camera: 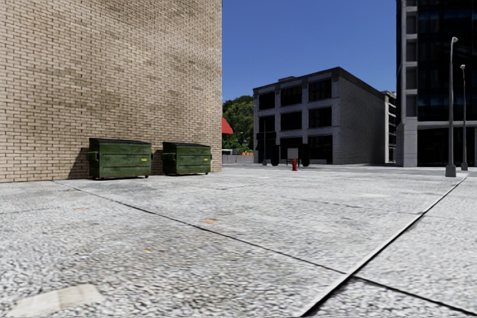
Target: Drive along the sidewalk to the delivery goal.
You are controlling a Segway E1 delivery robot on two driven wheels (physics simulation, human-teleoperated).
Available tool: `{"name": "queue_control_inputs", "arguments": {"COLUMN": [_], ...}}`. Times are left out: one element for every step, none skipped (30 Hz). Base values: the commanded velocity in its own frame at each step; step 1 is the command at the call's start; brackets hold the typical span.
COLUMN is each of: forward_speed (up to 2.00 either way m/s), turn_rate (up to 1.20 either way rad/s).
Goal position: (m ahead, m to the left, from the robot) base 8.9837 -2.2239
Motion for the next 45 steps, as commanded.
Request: {"name": "queue_control_inputs", "arguments": {"forward_speed": [1.38, 1.38, 1.38, 1.38, 1.38, 1.38, 1.38, 1.38, 1.38, 1.38, 1.38, 1.38, 1.38, 1.38, 1.38, 1.38, 1.38, 1.38, 1.38, 1.38, 1.38, 1.38, 1.38, 1.38, 1.38, 1.38, 1.38, 1.38, 1.38, 1.38, 1.38, 1.38, 1.38, 1.38, 1.38, 1.38, 1.38, 1.38, 1.38, 1.38, 1.38, 1.38, 1.38, 1.38, 1.38], "turn_rate": [0.00, 0.00, 0.00, 0.00, 0.00, 0.00, 0.00, 0.00, 0.00, 0.00, 0.00, 0.00, 0.00, 0.00, 0.00, 0.00, 0.00, 0.00, 0.00, 0.00, 0.00, 0.00, 0.00, 0.00, 0.00, 0.00, 0.00, 0.00, 0.00, 0.00, 0.00, 0.00, 0.00, 0.00, 0.00, 0.00, 0.00, 0.00, 0.00, 0.00, 0.00, 0.00, 0.00, 0.00, 0.00]}}
